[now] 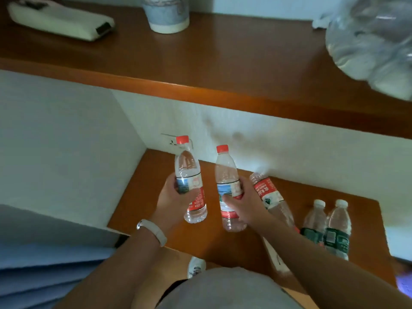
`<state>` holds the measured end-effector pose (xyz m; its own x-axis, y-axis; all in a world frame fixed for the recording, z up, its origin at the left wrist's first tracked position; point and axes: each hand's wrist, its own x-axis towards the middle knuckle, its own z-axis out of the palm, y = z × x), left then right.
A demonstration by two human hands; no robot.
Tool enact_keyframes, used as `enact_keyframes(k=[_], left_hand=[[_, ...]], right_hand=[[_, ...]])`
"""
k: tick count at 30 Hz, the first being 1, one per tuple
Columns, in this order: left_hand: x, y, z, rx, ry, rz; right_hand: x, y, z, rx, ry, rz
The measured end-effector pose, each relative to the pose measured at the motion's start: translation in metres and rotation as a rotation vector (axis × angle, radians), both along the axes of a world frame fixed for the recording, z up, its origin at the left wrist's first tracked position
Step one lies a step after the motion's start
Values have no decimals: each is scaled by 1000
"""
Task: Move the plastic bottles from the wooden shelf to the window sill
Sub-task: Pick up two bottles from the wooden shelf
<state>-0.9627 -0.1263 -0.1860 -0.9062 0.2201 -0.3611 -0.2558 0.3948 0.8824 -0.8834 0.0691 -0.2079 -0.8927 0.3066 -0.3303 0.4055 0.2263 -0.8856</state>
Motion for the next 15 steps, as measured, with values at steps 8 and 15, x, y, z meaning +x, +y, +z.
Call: enact_keyframes(k=[8, 15], left_hand=[[64, -26, 37, -172, 152, 293], [134, -81, 60, -172, 167, 610]], right_hand=[[-9, -19, 21, -181, 112, 354], [0, -66, 38, -314, 115, 651]])
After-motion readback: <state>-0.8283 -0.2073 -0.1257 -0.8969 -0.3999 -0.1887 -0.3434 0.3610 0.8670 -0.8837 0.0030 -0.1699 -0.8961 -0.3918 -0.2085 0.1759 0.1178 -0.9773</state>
